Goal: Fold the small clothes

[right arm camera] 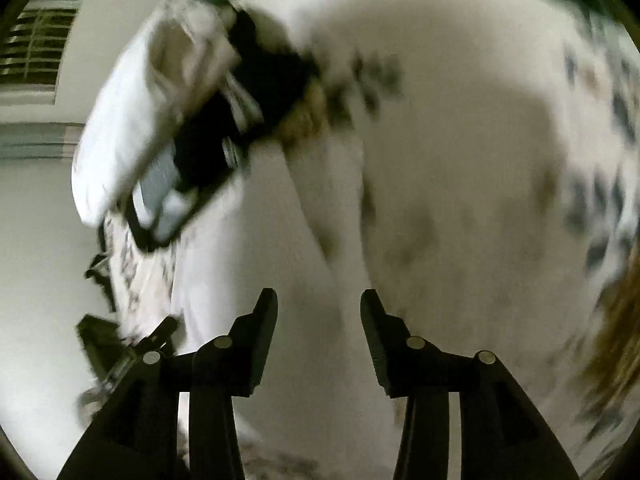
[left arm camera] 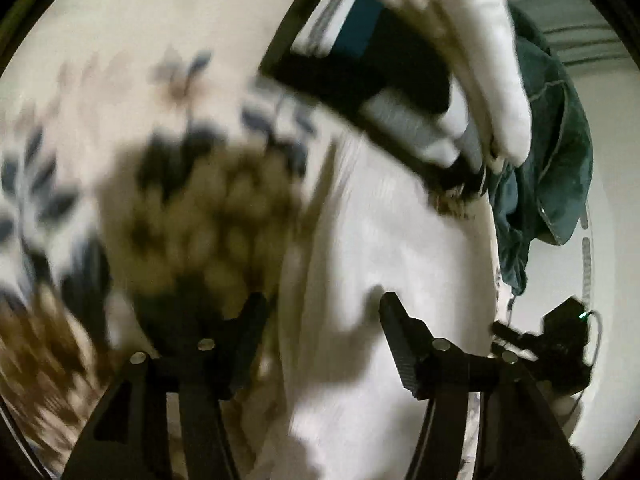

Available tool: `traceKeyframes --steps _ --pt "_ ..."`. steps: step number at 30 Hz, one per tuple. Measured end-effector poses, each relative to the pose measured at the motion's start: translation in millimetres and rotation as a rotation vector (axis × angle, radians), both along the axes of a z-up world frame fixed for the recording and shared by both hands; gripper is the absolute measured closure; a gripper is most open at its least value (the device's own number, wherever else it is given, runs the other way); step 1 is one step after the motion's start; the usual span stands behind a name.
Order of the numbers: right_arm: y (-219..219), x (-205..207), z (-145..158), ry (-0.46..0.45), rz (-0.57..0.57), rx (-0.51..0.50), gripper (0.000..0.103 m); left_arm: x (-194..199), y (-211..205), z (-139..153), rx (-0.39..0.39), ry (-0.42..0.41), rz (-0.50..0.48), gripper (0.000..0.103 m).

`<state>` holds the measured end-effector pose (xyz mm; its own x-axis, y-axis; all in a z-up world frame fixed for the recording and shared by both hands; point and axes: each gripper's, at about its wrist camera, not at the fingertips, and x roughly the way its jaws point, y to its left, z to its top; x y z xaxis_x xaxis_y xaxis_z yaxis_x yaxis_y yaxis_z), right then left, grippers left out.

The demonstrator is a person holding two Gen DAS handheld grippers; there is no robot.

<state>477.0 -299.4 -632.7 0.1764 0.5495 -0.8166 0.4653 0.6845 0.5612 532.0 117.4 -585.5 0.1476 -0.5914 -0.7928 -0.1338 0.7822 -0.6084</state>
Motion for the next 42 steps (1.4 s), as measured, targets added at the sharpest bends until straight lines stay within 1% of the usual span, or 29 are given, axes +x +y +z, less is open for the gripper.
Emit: traceKeyframes --steps 1,2,3,5,6,7,8,10,12,13,15,16,17,18,20,21,22,23,25,27,29,30,31,32,34,35,39,40,42 --pt "5 -9 -8 -0.003 -0.015 0.022 0.060 -5 -2 -2 -0.003 -0.001 0.002 0.053" --pt "8 -14 -10 -0.032 -0.031 0.027 0.085 -10 -5 -1 -0.014 -0.022 0.003 0.087" --pt "11 -15 -7 -0.055 -0.033 0.009 0.092 -10 -7 5 0.005 -0.050 -0.004 0.095" --pt "13 -18 7 -0.107 -0.040 -0.069 0.096 -4 -10 20 0.067 -0.106 -0.013 0.096" --pt "14 -22 12 -0.122 -0.047 -0.101 0.096 -3 -9 22 0.098 -0.118 -0.007 0.097" --pt "9 -23 16 -0.121 -0.064 -0.152 0.097 -1 -8 19 0.115 -0.109 -0.005 0.097" --pt "5 -24 9 -0.092 -0.074 -0.173 0.098 3 -7 11 0.122 -0.086 -0.008 0.097" --pt "4 -24 -6 -0.047 -0.066 -0.116 0.098 4 -5 7 0.093 -0.074 -0.013 0.097" --pt "6 -19 -1 -0.075 -0.049 -0.085 0.096 5 -10 13 0.038 -0.074 -0.043 0.088" --pt "4 -18 2 -0.084 -0.040 -0.057 0.094 5 -10 15 0.020 -0.076 -0.046 0.080" --pt "-5 -18 2 -0.095 -0.037 -0.001 0.070 5 -2 12 -0.068 -0.075 -0.037 0.027" --pt "-10 -19 0 -0.107 -0.042 0.022 0.044 2 0 7 -0.097 -0.066 -0.018 0.024" --pt "-16 -21 -4 -0.102 -0.038 0.046 0.026 0 4 -3 -0.151 -0.039 0.002 0.025" --pt "-17 -22 -13 -0.091 -0.023 0.089 0.024 -3 6 -16 -0.208 0.006 0.016 0.025" --pt "-9 -25 -38 -0.038 0.019 0.163 0.023 -6 2 -32 -0.256 0.046 0.022 0.025" --pt "-6 -26 -50 -0.017 0.039 0.194 0.023 -5 -5 -36 -0.262 0.043 0.007 0.024" --pt "-4 -28 -56 -0.013 0.043 0.226 0.018 -5 -7 -36 -0.258 0.038 -0.005 0.024" --pt "0 -29 -69 -0.009 0.034 0.300 0.014 -3 -11 -35 -0.260 0.033 -0.024 0.023" --pt "5 -28 -79 -0.024 0.020 0.386 0.014 1 -22 -36 -0.273 0.042 -0.057 0.021" --pt "14 -24 -85 -0.041 0.014 0.440 0.014 5 -33 -37 -0.272 0.049 -0.092 0.020" --pt "25 -21 -89 -0.044 0.019 0.433 0.014 7 -40 -35 -0.260 0.036 -0.110 0.021" --pt "30 -19 -89 -0.050 0.027 0.428 0.014 8 -43 -32 -0.256 0.021 -0.114 0.029" --pt "35 -18 -88 -0.052 0.034 0.411 0.019 6 -43 -28 -0.242 0.007 -0.120 0.041" --pt "36 -18 -86 -0.048 0.040 0.395 0.034 4 -43 -23 -0.231 -0.015 -0.122 0.068" --pt "35 -20 -79 -0.052 0.021 0.383 0.047 0 -37 -12 -0.230 -0.045 -0.103 0.073" --pt "36 -22 -73 -0.060 0.020 0.373 0.051 -4 -36 -5 -0.226 -0.058 -0.101 0.074" --pt "41 -27 -36 -0.087 0.047 0.321 0.054 -15 -46 34 -0.205 -0.087 -0.103 0.075" --pt "42 -29 -20 -0.093 0.054 0.317 0.054 -17 -49 43 -0.197 -0.092 -0.105 0.075" --pt "42 -32 5 -0.110 0.059 0.318 0.054 -20 -50 72 -0.199 -0.106 -0.105 0.075"
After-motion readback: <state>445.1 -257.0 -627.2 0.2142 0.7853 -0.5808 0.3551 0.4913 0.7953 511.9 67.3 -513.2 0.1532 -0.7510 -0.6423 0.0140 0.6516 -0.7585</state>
